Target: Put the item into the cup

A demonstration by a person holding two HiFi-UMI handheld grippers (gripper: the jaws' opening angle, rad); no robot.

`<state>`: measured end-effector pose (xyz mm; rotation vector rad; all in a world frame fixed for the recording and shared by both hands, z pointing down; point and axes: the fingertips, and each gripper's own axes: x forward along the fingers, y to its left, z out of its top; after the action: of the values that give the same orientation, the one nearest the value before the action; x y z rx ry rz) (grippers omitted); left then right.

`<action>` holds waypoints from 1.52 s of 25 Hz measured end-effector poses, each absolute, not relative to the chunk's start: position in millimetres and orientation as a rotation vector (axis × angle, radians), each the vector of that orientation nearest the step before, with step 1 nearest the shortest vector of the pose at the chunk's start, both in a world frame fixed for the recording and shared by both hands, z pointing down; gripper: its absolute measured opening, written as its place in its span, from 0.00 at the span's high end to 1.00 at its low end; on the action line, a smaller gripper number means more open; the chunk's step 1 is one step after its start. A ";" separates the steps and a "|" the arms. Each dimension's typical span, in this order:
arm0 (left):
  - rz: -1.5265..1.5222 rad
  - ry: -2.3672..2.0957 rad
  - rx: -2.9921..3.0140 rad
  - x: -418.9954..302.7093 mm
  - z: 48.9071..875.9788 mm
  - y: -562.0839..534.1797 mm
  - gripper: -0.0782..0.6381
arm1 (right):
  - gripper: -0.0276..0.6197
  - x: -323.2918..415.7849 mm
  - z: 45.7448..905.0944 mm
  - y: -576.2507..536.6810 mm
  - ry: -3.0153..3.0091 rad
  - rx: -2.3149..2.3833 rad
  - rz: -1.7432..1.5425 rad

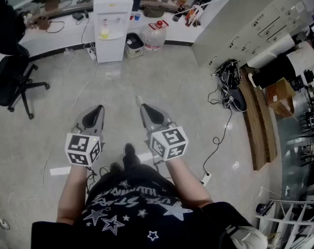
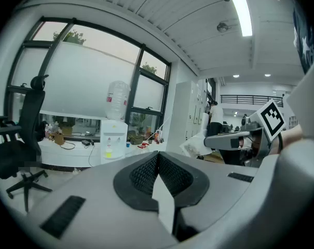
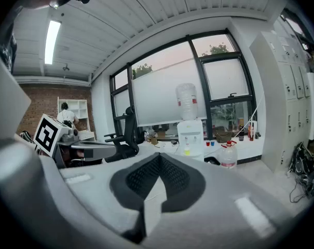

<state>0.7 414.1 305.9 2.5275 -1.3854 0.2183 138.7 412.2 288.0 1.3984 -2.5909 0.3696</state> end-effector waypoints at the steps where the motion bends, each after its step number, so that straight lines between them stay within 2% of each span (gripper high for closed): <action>1: 0.217 -1.380 2.528 -0.5 307.4 416.8 0.88 | 0.96 138.0 290.2 414.5 -2.589 1.405 0.374; 24: 0.154 -1.349 2.462 -36.3 323.1 461.6 0.88 | 0.96 126.9 296.7 453.0 -2.580 1.492 0.399; 38: 0.233 -1.375 2.418 -8.9 344.5 370.4 0.88 | 0.96 155.8 328.0 350.7 -2.586 1.421 0.490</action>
<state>-8.9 370.4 344.5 2.4178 -1.3751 0.2331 155.8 350.7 328.0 1.4209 -2.5860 0.4896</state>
